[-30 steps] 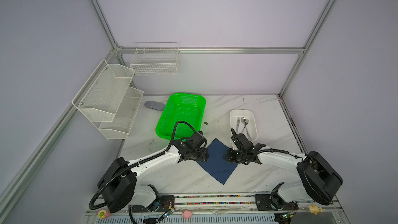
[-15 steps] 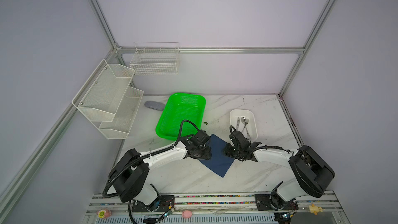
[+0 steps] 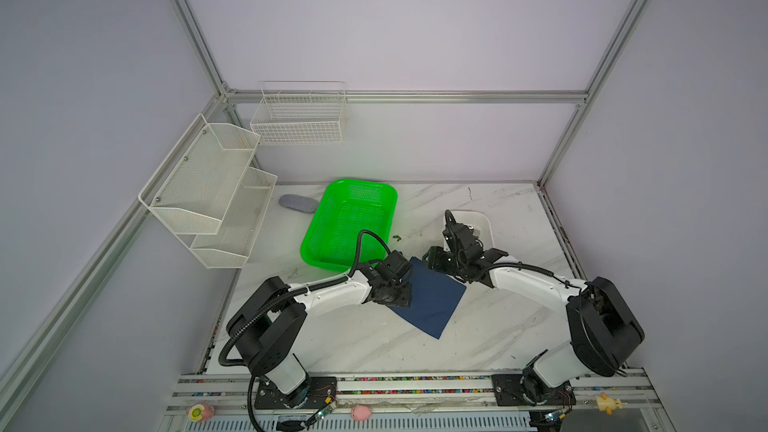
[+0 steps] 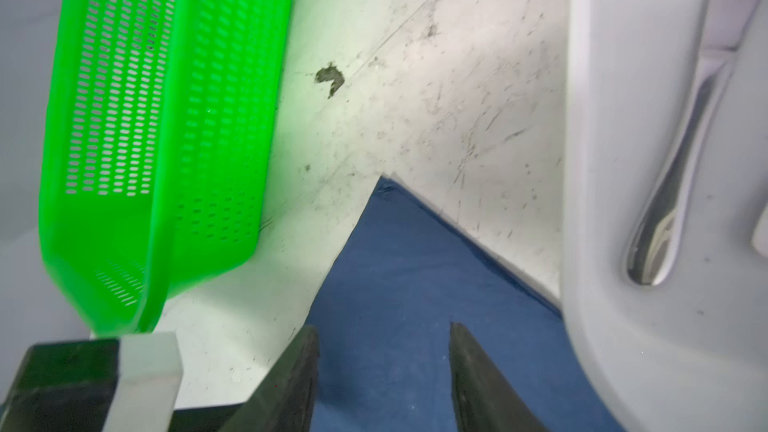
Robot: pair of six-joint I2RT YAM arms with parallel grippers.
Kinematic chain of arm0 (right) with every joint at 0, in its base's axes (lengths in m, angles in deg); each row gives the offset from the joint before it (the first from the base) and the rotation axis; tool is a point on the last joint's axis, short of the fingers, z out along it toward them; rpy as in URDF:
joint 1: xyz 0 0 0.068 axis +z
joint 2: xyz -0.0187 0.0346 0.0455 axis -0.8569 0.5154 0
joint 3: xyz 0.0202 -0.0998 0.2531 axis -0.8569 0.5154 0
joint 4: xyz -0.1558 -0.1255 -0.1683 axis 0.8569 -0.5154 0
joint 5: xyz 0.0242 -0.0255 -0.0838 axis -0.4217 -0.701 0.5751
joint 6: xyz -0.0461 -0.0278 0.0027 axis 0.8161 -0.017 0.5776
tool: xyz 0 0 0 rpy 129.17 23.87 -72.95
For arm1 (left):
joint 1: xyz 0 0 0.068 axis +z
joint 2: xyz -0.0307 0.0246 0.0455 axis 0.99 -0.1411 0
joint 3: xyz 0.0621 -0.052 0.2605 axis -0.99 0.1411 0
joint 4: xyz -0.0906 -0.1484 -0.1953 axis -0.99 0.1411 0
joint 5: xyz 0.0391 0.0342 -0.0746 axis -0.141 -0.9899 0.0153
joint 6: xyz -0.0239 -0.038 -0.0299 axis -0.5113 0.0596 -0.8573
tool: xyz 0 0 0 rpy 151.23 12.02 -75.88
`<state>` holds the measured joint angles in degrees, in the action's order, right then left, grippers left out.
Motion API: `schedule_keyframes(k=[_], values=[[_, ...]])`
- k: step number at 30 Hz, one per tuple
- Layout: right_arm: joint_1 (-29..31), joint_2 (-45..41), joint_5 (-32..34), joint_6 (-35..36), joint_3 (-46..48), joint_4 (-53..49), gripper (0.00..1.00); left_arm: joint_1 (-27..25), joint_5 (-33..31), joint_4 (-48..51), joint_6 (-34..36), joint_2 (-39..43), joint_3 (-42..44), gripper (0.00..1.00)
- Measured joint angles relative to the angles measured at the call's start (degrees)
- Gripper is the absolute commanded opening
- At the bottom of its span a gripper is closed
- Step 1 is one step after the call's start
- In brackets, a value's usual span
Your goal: Place the utensils on the paper napkin and roll it up
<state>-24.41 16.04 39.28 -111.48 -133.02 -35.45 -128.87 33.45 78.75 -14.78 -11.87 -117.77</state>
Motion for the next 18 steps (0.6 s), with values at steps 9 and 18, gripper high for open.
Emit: schedule_keyframes(k=[9,18], values=[[-4.0,4.8,6.7,4.2,-1.3,-6.6,0.47,-0.5,-2.2,-0.5,0.7,-4.1,-0.2,0.56],[-10.0,-1.8,5.5,7.4,0.1,-8.3,0.44,-0.7,-4.4,-0.3,6.1,-8.7,-5.2,0.56]])
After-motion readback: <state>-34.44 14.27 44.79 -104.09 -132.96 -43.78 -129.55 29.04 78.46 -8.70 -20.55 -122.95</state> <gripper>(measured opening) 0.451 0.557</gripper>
